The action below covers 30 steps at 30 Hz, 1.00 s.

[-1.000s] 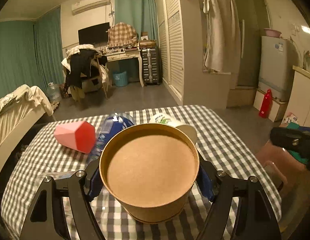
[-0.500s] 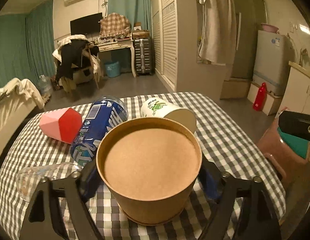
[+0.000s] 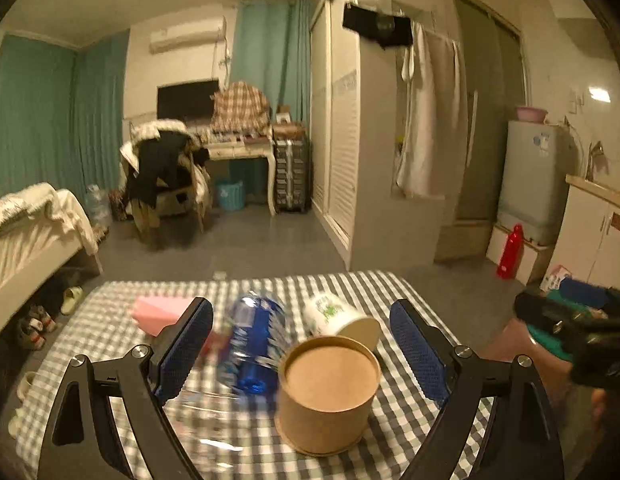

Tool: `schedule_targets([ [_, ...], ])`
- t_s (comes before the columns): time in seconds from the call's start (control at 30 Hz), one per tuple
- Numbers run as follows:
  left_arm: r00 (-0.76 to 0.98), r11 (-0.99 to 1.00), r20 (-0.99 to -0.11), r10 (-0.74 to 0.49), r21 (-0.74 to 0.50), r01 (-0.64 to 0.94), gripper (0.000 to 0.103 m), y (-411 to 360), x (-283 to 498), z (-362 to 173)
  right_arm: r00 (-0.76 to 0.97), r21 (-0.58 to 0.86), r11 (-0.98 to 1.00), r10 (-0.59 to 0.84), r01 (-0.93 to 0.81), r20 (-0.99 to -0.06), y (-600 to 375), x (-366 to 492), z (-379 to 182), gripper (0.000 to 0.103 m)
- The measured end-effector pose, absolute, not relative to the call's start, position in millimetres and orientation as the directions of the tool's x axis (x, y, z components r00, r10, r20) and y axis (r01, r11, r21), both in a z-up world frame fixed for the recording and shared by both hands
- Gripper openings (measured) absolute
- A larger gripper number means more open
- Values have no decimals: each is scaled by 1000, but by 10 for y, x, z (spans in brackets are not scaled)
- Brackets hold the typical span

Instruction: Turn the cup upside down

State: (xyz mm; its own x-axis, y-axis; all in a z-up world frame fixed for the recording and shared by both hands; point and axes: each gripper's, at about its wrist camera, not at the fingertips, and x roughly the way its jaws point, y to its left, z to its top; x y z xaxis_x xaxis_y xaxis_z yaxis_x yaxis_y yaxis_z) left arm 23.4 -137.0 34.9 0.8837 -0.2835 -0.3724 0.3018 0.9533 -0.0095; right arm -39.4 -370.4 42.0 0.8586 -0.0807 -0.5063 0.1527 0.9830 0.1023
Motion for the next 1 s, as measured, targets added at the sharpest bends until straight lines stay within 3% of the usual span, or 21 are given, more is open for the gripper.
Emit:
schedule_targets([
  [0.27, 915, 968, -325, -240, -17, 249, 93, -963, -138, 582, 884, 82, 994, -28, 75, -467, -3445, -535, 482, 103],
  [0.53, 910, 974, -345, -228, -81, 213, 93, -659, -353, 314, 913, 48, 999, -1, 22, -407, -3109, -800, 474, 103],
  [0.73, 912, 983, -367, -184, -47, 179, 93, -626, -364, 99, 894, 80, 997, 25, 12, -447, -2962, -781, 134, 103],
  [0.83, 912, 985, -372, -172, -76, 155, 102, -563, -342, 36, 899, 54, 998, 2, 24, -438, -2927, -774, 89, 103],
  [1.0, 914, 987, -376, -154, -90, 130, 102, -523, -303, -8, 890, 50, 998, -9, 36, -455, -2951, -714, -10, 103],
])
